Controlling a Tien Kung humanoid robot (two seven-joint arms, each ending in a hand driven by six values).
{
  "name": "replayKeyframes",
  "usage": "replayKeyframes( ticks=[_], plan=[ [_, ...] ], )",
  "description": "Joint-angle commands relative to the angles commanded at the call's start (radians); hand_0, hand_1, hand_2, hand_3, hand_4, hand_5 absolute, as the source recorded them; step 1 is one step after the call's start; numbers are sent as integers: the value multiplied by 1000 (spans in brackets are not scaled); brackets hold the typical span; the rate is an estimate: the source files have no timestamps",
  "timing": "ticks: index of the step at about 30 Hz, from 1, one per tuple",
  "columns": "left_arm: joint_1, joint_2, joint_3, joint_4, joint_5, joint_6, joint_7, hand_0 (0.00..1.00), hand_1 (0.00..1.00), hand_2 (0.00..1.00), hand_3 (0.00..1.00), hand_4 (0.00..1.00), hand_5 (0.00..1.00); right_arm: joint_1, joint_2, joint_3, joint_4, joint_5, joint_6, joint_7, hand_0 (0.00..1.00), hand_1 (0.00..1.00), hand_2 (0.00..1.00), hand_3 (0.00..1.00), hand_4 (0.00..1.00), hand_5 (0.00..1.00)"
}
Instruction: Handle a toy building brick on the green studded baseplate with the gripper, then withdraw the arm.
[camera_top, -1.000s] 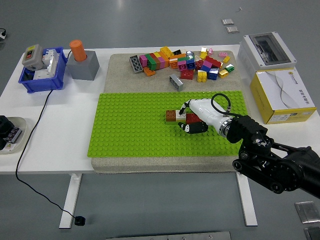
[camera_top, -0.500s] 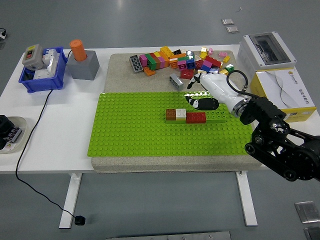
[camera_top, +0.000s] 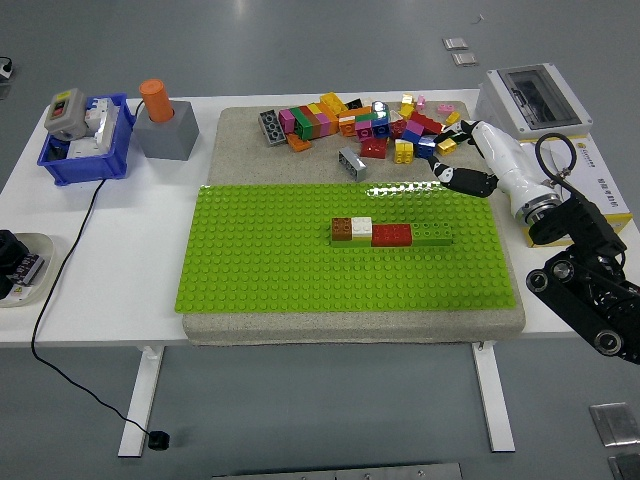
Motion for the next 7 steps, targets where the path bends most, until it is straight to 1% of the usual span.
replayKeyframes(
  ticks=[4, 7],
  plan=[
    [3, -2, 1, 0, 6, -1, 0, 653, 610, 584, 606, 633, 164, -38, -1, 41, 8, 5, -13, 11, 707, 738, 767, 657, 641, 351],
    [7, -4, 5, 0, 8, -2, 0, 653, 610, 584, 606, 633, 164, -76, -10, 77, 21, 15, -24, 24, 707, 738, 767, 657, 641, 351]
  ],
)
